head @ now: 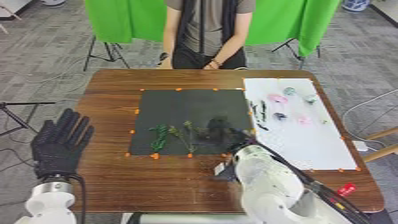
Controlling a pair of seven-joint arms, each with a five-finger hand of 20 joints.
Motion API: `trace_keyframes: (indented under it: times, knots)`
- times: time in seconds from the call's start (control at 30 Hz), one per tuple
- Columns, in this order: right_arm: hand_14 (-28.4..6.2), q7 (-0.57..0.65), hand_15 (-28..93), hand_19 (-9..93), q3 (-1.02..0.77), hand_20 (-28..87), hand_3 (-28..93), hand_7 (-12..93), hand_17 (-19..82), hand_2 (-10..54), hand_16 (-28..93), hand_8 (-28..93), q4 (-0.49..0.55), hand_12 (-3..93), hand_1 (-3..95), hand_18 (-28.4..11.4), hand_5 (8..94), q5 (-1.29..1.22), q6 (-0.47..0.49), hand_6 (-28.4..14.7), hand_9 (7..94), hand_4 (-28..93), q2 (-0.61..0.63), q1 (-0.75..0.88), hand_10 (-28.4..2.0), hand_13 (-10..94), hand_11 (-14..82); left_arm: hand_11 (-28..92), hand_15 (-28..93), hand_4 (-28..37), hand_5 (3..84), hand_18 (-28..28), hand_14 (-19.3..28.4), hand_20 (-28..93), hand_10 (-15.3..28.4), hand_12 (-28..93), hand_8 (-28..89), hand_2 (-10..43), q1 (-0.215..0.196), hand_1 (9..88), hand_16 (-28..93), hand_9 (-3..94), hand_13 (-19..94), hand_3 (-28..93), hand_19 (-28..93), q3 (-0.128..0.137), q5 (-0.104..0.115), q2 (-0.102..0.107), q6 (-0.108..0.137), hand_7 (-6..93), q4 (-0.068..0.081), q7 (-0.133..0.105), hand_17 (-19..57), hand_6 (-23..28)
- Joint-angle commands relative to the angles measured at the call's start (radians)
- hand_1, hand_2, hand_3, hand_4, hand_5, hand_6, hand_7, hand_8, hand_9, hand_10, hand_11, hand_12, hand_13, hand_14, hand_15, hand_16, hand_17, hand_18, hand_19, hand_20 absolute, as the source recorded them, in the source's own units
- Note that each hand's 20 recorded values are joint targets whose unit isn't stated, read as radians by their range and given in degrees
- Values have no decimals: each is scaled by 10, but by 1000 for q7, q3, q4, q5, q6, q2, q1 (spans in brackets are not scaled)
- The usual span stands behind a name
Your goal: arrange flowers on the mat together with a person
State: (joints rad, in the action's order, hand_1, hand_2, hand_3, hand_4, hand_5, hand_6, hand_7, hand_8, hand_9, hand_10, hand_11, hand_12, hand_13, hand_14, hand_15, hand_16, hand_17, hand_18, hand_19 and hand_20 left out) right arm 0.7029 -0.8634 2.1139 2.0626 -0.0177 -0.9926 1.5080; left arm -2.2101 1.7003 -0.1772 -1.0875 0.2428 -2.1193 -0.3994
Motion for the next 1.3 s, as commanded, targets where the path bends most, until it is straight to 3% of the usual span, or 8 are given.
trace_keyframes:
  times: [0.03,0.13,0.27,0.33,0.37,0.4,0.67,1.3]
  knots:
    - [-208,-136,614,595,-385,333,758,278,101,64,226,-108,44,266,200,-282,664,-428,-382,-68,639,-207,86,198,-208,503,368,177,247,-283,458,145,137,78,124,47,-107,130,-36,286,-69,353,265,741,376,15,-5,-3,-8,142,-14,-16,-70,87]
    - [-193,-375,549,567,-533,288,781,261,96,83,197,-117,14,240,200,-261,618,-757,-455,-66,607,-219,85,271,-204,478,314,173,243,-283,461,145,134,78,122,45,-108,133,-37,284,-69,362,269,739,375,19,-19,-7,-6,141,-14,-10,-69,83]
    - [-157,-597,274,519,-687,211,808,241,117,95,174,-132,-33,189,204,-215,575,-1088,-362,-50,565,-240,77,343,-173,474,181,170,235,-283,471,145,128,77,115,43,-109,136,-29,284,-72,377,275,737,371,15,-86,-4,0,138,-12,-4,-68,76]
    - [-146,-669,182,467,-732,179,812,211,125,98,176,-128,-43,168,199,-192,546,-1160,-310,-49,529,-244,79,371,-152,453,140,170,232,-283,473,142,125,76,115,42,-110,136,-20,280,-73,380,277,741,368,14,-64,3,-50,137,7,-26,-65,75]
    - [-144,-682,158,442,-751,166,813,203,130,99,179,-126,-38,160,197,-180,540,-1191,-289,-48,518,-244,79,383,-147,442,126,170,231,-283,473,141,124,76,114,41,-110,128,-21,275,-73,380,277,744,366,17,-23,5,-84,135,15,-42,-65,75]
    - [-141,-694,144,415,-779,153,812,198,137,100,179,-124,-34,154,193,-171,534,-1217,-244,-46,507,-244,75,401,-144,431,112,168,229,-283,471,141,124,75,115,41,-110,121,-25,268,-73,379,276,747,364,15,15,10,-83,133,12,-61,-65,74]
    - [-123,-763,102,264,-863,105,815,151,152,87,132,-112,13,128,155,-141,488,-1243,-105,-38,451,-242,47,498,-132,361,52,151,206,-283,461,139,121,76,115,41,-104,109,-49,239,-69,378,277,754,347,33,31,4,-71,115,2,-91,-59,74]
    - [-118,-757,114,262,-909,134,813,133,145,88,97,-103,48,119,147,-147,479,-1171,-47,-39,440,-243,67,490,-131,345,50,149,200,-283,461,139,120,85,115,46,-102,113,-44,235,-63,378,279,754,341,7,49,3,-66,117,-5,-65,-57,74]
